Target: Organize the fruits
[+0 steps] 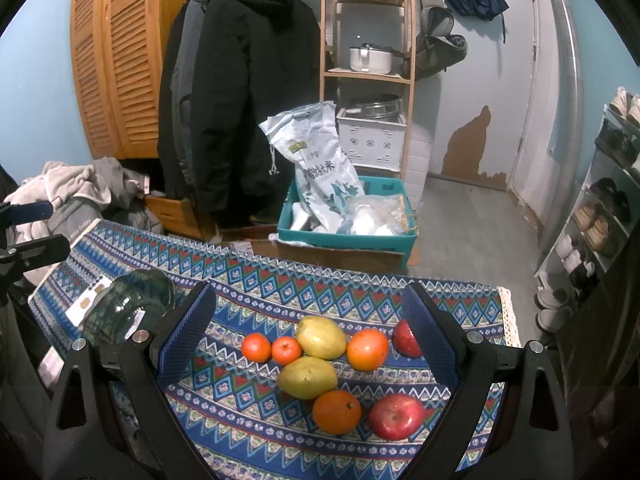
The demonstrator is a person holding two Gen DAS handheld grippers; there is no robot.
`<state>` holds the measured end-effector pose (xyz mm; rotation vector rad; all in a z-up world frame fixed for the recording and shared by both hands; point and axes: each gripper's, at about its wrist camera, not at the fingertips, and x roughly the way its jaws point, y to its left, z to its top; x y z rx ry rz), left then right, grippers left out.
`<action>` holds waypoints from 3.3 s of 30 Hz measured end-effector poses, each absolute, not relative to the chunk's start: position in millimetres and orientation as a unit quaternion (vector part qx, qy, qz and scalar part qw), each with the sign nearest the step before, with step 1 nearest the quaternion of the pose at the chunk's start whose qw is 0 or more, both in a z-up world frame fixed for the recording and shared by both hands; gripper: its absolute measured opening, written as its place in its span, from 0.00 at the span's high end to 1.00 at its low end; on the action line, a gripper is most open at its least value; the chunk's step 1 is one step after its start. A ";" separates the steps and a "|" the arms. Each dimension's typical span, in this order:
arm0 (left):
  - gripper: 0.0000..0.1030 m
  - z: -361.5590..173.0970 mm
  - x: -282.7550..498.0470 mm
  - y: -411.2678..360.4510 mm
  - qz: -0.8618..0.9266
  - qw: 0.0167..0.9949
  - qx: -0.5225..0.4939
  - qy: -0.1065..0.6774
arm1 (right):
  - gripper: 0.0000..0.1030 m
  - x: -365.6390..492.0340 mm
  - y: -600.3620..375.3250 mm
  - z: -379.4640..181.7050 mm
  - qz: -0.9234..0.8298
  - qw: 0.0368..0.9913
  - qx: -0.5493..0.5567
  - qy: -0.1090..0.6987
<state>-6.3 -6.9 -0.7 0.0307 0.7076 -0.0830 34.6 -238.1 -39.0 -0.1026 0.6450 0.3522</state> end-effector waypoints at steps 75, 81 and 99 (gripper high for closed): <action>0.01 -48.0 22.7 -43.1 -0.066 0.913 0.061 0.399 | 0.10 50.8 -280.7 -69.3 0.117 0.916 -0.016 0.384; 0.01 -74.9 40.6 -50.0 -0.076 0.894 0.055 0.439 | 0.10 60.7 -303.3 -90.9 0.088 0.904 0.002 0.418; 0.01 -160.7 91.6 -59.2 -0.068 0.846 0.037 0.528 | 0.11 88.4 -338.5 -177.8 0.018 0.841 0.003 0.540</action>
